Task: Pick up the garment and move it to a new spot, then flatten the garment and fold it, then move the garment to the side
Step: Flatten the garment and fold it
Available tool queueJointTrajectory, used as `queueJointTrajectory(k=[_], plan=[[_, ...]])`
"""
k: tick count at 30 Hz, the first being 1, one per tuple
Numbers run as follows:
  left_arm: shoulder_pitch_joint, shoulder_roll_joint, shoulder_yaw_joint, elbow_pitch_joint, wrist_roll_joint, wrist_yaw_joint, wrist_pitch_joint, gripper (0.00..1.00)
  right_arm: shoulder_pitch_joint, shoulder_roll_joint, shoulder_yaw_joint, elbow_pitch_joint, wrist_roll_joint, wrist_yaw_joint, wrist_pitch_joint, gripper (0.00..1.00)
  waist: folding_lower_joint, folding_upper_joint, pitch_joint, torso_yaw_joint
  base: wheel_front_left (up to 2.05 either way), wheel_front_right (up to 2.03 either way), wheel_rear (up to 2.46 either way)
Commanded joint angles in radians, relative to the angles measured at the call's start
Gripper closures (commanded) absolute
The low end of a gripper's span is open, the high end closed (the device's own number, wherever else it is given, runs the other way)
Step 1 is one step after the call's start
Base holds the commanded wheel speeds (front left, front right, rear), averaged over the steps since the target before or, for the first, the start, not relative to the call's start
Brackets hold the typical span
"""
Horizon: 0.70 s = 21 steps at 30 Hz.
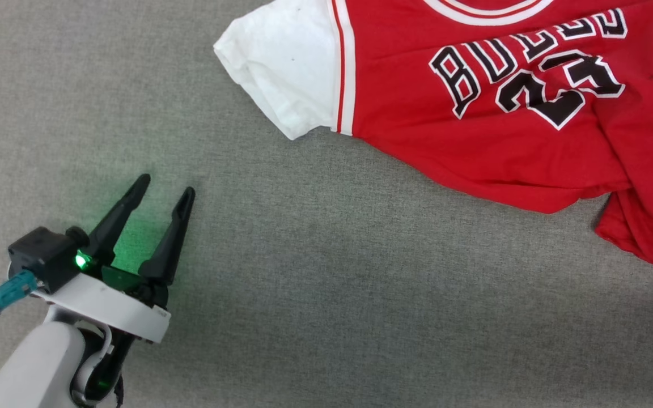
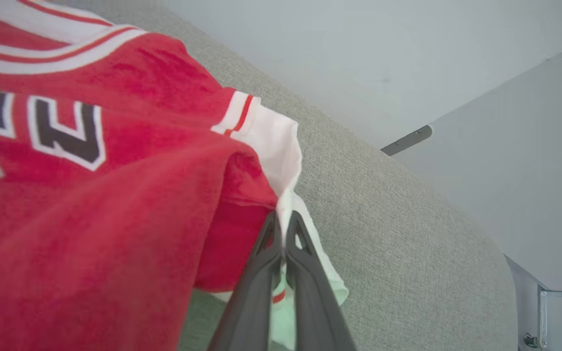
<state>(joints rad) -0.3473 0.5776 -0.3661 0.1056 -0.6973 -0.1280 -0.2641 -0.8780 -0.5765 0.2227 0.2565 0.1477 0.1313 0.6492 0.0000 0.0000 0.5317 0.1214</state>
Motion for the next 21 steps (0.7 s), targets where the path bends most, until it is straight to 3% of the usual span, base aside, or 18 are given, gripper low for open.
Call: queueJointTrajectory(k=[1,5,13,16,18,19,20,21], plan=[[0.007,0.005,-0.001,-0.005,-0.008,-0.004,0.001,0.0,-0.011,0.011,-0.034,0.0,-0.008,-0.001,-0.01,1.0,0.0,0.0,0.002,-0.002,0.0,0.0,0.0],[0.012,0.015,0.003,-0.011,-0.013,-0.004,0.001,0.0,-0.013,0.055,-0.147,0.003,0.004,-0.001,-0.015,1.0,0.0,0.0,0.01,-0.009,0.0,0.0,0.0],[0.003,0.033,-0.009,-0.022,-0.018,-0.004,0.001,0.0,-0.026,0.202,-0.488,0.077,-0.069,-0.001,-0.056,1.0,0.0,0.0,0.025,-0.015,0.0,0.0,0.0],[0.001,0.041,-0.012,-0.024,-0.023,-0.004,0.001,0.0,-0.043,0.268,-0.587,0.11,-0.124,-0.001,-0.097,0.88,0.0,0.0,0.028,-0.017,0.0,0.0,0.0],[0.001,0.047,-0.014,-0.024,-0.024,-0.004,0.001,0.0,-0.059,0.296,-0.641,0.126,-0.168,-0.001,-0.131,0.57,0.0,0.0,0.03,-0.018,0.0,0.0,0.0],[0.002,0.048,-0.014,-0.026,-0.025,-0.004,0.001,0.0,-0.067,0.31,-0.665,0.132,-0.19,-0.001,-0.15,0.06,0.0,0.0,0.03,-0.018,0.0,0.0,0.0],[0.002,0.05,-0.014,-0.026,-0.026,-0.004,0.001,0.0,-0.078,0.32,-0.69,0.14,-0.208,-0.001,-0.168,0.0,0.0,0.0,0.031,-0.019,0.0,0.0,0.0],[0.003,0.051,-0.014,-0.026,-0.027,-0.004,0.001,0.0,-0.084,0.33,-0.709,0.149,-0.227,-0.001,-0.185,0.0,0.0,0.0,0.031,-0.019,0.0,0.0,0.0]])
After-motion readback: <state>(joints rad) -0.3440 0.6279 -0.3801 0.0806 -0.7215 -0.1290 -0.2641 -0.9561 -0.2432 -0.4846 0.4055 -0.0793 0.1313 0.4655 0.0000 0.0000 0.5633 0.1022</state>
